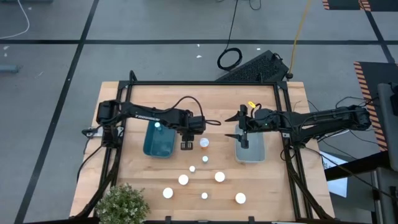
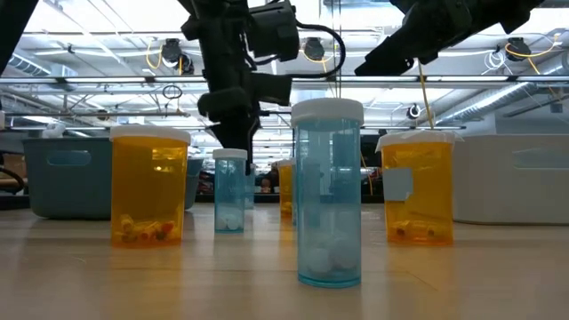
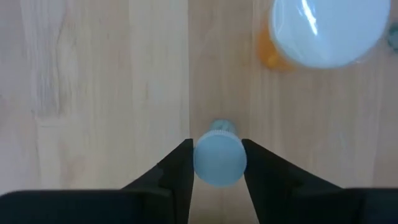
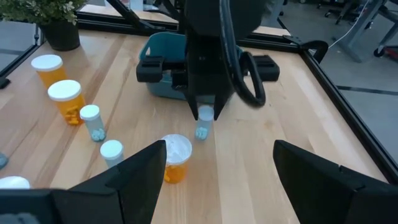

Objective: Pick and place medicine bottles into bin by pill shape (circle, oval)
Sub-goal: Put the blue pill bottle into the blue bin

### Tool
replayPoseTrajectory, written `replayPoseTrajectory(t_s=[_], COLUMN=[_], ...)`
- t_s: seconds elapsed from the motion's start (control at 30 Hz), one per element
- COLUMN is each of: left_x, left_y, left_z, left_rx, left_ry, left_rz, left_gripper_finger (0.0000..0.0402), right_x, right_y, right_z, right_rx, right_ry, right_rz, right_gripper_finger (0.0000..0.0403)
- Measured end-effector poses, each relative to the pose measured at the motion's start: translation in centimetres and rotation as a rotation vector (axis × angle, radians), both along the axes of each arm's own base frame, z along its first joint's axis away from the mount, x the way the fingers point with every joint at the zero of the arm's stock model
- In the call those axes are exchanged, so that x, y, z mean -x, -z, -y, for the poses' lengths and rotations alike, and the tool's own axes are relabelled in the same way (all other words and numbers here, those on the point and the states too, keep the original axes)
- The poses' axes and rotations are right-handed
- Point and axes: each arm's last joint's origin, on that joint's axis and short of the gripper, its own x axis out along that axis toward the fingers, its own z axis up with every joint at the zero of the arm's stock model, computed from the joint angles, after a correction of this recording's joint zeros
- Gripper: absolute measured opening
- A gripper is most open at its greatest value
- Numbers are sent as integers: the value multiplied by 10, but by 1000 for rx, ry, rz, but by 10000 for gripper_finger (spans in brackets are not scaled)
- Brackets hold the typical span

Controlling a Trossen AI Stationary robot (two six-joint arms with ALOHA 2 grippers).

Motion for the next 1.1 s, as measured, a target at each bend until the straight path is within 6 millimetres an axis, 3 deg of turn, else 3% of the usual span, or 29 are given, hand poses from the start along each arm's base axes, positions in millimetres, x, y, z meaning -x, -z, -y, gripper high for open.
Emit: replayPoseTrajectory(t_s=[0.33, 0.77, 1.1], left_x=[20, 74, 102], left_y=[-31, -101, -116], left_z=[7, 19, 27], left_rx=[12, -24, -84], left_ry=[-30, -58, -133], left_rz=[5, 94, 43], left_gripper_finger=[126, 128, 129], right_x=[0, 0, 0], right_y=[0, 0, 0], right_z=[0, 0, 0], right_rx=[0, 0, -4], right_ry=[0, 1, 2], right_rz=[2, 0, 5], right_gripper_finger=[288, 288, 288])
